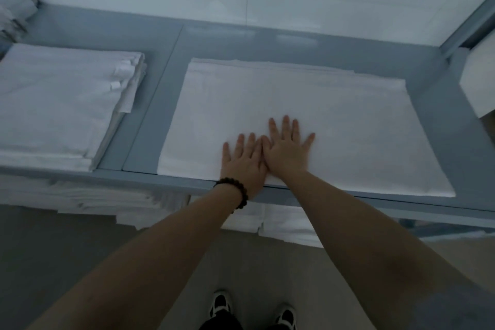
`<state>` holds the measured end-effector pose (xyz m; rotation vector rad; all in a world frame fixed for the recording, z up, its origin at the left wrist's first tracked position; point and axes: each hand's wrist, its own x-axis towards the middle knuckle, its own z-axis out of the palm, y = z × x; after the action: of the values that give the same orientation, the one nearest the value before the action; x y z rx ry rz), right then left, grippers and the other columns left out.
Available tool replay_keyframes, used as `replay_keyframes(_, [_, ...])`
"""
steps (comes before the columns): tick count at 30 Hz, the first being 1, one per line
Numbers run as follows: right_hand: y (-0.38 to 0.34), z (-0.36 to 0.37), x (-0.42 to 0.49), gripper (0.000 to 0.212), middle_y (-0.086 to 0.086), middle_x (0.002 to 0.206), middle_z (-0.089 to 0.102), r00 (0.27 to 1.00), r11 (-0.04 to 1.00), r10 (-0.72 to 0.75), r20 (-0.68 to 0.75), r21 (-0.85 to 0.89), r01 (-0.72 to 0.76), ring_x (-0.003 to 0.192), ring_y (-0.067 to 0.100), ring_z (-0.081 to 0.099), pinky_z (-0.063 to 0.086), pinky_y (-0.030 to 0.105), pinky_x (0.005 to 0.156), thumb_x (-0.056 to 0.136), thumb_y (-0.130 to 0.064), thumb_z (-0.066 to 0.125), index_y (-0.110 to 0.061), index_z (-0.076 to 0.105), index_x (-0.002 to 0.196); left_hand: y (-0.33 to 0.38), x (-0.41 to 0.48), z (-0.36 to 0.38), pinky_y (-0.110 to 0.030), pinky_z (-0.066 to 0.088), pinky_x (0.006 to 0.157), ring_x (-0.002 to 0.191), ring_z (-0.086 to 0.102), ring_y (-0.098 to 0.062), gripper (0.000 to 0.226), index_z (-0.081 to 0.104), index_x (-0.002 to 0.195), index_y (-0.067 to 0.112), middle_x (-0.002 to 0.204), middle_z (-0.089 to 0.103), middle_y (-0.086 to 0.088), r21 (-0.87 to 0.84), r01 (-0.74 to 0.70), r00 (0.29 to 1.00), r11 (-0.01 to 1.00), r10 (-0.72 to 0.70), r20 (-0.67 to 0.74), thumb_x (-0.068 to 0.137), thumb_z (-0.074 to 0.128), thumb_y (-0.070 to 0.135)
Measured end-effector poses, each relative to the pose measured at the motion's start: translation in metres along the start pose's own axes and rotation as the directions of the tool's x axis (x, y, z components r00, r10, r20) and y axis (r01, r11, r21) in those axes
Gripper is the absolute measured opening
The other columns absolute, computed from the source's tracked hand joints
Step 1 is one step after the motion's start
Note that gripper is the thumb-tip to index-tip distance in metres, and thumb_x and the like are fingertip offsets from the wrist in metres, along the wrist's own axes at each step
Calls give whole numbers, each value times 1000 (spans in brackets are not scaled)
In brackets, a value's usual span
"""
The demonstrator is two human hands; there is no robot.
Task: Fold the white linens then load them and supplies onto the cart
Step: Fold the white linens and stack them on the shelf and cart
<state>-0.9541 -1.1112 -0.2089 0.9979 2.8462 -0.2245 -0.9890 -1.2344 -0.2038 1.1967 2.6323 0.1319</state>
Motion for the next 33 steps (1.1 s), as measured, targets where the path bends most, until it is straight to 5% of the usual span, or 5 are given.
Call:
replay_keyframes(5, [16,1,-5,58,0,162,-7,999,999,-34,-21,-39,33,148,23,-9,-6,64,112,97,-55,7,-37,-3,151,-79,9,-11,-46,-7,117,147,-10,-18,58,-7,151,37,160,-11,8,91,-1,999,996,5,-43,98,11,53])
replay_keyframes(12, [32,-1,-12,57,-4,161,-9,998,995,-63,-3,-77,63,148,20,-11,-5,61,114,96,-56,5,-41,-6,150,-101,16,-21,-50,-8,116,148,-5,-24,61,4,154,20,162,-1,-6,66,176,982,982,-170,-87,100,21,42])
replay_keyframes(19, [64,2,-25,62,-8,161,-9,991,984,-132,-31,-121,128,148,16,-11,-2,58,115,89,-61,-6,-45,-8,149,-33,35,-3,-47,-6,118,148,-8,-19,61,-4,152,35,161,-7,6,126,-328,944,936,330,2,96,10,56])
replay_keyframes(28, [69,4,-26,57,-11,161,-6,991,990,-124,-44,-75,120,148,12,-9,-3,54,116,92,-60,4,-48,-7,148,-97,88,-26,-53,-8,116,148,-9,-25,65,-1,153,29,162,-7,-1,59,201,976,978,-196,-94,96,17,56])
replay_keyframes(33, [57,-7,3,48,0,151,36,970,999,9,-241,32,-1,139,19,28,13,54,114,99,-43,36,-34,35,146,-3,96,-12,-54,-9,114,148,-6,-23,56,8,153,31,162,0,2,15,-179,977,984,179,-112,100,18,46])
